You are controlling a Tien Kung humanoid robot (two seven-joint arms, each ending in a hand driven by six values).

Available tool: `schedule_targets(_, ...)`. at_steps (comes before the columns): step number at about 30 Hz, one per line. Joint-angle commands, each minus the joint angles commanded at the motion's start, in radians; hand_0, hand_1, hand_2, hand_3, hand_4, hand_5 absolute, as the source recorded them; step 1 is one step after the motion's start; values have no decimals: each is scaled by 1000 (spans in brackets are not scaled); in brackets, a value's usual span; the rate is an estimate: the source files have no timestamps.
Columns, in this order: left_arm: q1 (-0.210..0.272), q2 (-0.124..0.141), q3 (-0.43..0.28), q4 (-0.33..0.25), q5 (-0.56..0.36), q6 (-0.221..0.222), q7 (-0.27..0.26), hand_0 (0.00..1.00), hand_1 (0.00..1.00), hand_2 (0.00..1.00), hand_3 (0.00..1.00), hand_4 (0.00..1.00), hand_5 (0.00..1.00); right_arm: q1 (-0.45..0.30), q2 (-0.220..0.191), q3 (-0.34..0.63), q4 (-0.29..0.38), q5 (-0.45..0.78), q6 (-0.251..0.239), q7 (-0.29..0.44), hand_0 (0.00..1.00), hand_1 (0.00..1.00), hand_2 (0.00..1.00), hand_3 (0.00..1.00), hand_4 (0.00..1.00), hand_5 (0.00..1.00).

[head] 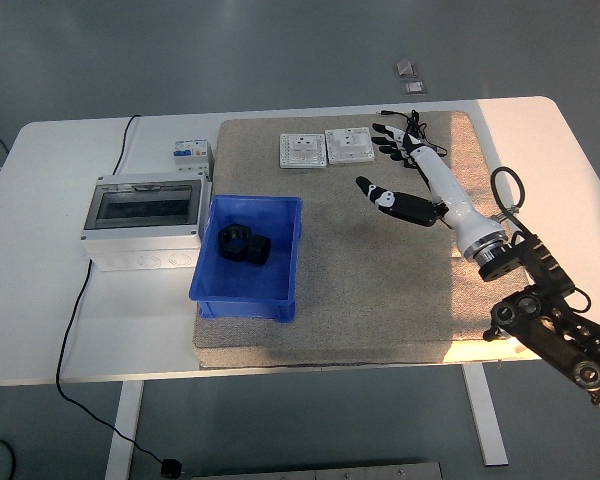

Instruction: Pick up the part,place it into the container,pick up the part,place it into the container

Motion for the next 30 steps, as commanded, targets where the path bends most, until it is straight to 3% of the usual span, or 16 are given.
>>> schedule_targets(5,10,-2,17,0,-4,-11,4,713,705,698,735,789,698,-122,3,113,-12,180,40,90,790,811,837,858,720,415)
schedule_targets(6,12,-3,21,0,-5,-13,6,716,705,704,732,787,699,-140,8,130,-14,210,45,101,807,819,833,820,756,441)
schedule_targets(10,19,-1,36,0,-7,-25,11,716,705,704,732,787,699,-195,25,171,-18,343,61,138,807,819,833,820,756,441)
schedule_targets(12,21,2,46,0,-10,-31,12,717,707,707,730,786,701,-202,28,180,-17,390,65,153,808,804,815,804,801,494)
schedule_targets(20,28,5,68,0,-31,-40,12,717,708,710,733,785,693,-220,33,208,-16,563,66,190,803,791,802,785,835,534)
schedule_targets(30,24,0,52,0,-39,-42,22,720,711,715,737,785,687,-230,23,277,-3,617,82,178,790,767,780,762,824,522)
